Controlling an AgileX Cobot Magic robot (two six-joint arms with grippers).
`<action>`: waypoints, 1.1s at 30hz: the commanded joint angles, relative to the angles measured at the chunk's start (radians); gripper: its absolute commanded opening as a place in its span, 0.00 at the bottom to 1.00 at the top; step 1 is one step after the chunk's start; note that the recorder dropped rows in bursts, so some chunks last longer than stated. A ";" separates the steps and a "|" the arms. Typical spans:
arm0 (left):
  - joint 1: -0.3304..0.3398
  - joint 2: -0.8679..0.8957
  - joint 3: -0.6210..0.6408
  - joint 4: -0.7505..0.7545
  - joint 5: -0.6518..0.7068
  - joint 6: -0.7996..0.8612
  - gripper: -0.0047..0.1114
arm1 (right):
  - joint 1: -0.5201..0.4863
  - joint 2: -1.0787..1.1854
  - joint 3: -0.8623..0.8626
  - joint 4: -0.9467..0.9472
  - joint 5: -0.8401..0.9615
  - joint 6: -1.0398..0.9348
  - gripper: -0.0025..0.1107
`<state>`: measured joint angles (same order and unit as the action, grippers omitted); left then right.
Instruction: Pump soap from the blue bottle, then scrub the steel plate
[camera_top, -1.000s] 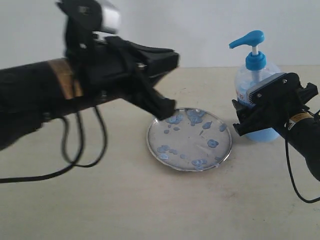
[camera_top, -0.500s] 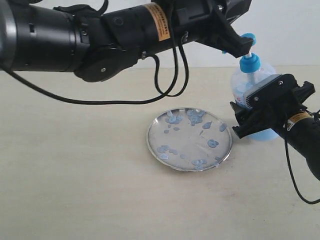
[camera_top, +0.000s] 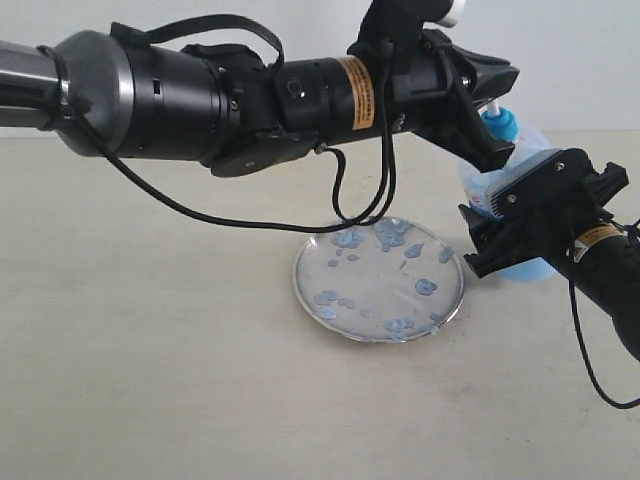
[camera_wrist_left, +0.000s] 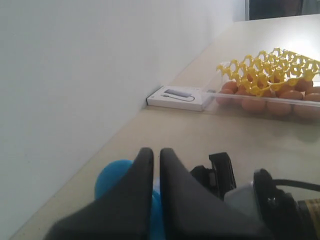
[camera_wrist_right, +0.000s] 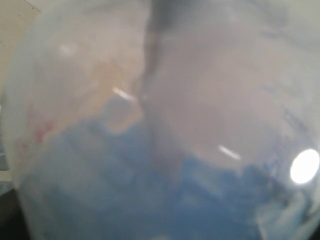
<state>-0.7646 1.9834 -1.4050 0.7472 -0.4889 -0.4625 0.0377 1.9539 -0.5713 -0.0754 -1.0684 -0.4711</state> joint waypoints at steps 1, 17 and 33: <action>-0.004 0.019 -0.007 0.012 0.012 -0.015 0.08 | -0.006 0.012 0.011 -0.011 0.109 -0.010 0.03; -0.002 0.004 -0.065 -0.028 0.057 0.010 0.08 | -0.006 0.012 0.011 -0.011 0.109 -0.002 0.03; -0.004 0.083 -0.065 -0.026 0.102 0.009 0.08 | -0.006 0.012 0.011 -0.011 0.109 0.000 0.03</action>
<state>-0.7646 2.0356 -1.4765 0.7086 -0.4595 -0.4333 0.0377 1.9539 -0.5713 -0.0705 -1.0647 -0.4607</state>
